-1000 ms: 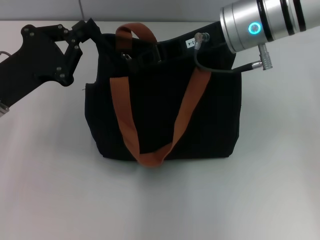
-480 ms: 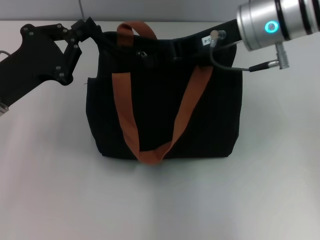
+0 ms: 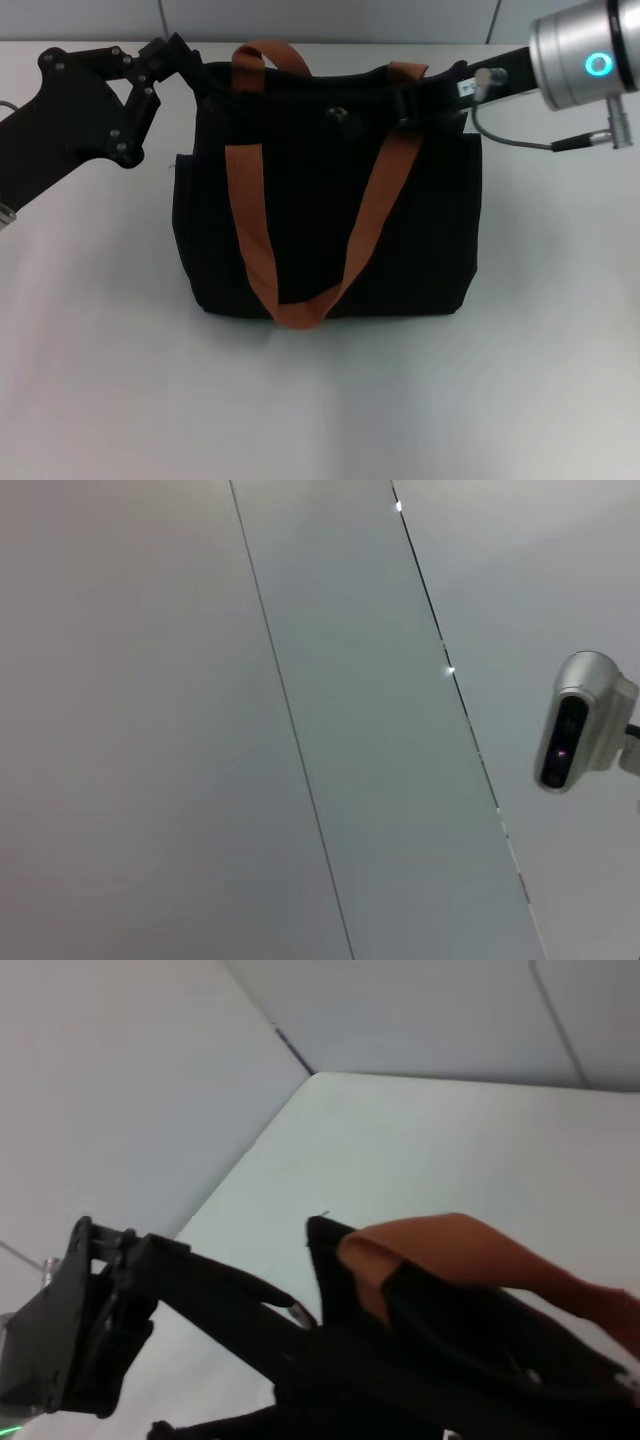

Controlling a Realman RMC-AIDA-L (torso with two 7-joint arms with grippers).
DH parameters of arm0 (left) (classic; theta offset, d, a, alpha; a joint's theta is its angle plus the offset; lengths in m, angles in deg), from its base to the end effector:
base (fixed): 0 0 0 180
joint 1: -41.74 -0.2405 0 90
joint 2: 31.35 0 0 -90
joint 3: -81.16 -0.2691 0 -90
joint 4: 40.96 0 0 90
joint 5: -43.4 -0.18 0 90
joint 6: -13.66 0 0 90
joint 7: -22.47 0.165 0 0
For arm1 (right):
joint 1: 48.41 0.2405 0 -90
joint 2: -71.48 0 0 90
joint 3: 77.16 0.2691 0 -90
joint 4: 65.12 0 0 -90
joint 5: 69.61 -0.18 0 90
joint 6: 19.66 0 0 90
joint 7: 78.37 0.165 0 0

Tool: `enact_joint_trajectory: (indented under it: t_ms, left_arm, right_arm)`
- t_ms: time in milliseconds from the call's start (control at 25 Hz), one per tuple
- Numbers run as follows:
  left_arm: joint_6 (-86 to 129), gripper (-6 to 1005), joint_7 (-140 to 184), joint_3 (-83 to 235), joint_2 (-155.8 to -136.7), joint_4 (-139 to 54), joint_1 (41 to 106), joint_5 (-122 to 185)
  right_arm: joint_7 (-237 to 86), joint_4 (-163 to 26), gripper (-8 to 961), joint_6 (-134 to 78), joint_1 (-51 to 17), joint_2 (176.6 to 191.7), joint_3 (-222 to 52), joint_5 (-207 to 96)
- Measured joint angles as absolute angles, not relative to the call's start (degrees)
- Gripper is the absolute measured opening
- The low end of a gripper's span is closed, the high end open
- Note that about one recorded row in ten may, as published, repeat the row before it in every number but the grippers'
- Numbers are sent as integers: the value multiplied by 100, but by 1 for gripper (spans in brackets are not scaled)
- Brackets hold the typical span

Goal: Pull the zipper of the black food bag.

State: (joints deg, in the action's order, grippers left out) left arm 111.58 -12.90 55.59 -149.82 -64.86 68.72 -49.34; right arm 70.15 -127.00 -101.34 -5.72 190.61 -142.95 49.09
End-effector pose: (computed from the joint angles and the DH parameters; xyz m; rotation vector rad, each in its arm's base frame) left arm -0.2398 0.3147 0.0251 -2.1492 0.0489 -1.0337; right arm 0.1249 0.3724 -0.0339 -2.6947 1.3210 0.3704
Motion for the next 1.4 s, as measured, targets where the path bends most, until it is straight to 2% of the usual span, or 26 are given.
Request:
enact_joint_trajectory:
  t_ms: [680, 1400]
  left_arm:
    - [11130, 9, -1254, 5558, -14974, -6487, 6873, -4887]
    - [11149, 9, -1294, 5521, -14973, -6484, 6866, -4877]
  right_arm:
    - [7031, -13194, -2, -10429, -1151, 19070, -13619, 5118]
    - [6815, -13246, 134, -10546, -1271, 19069, -13583, 4699]
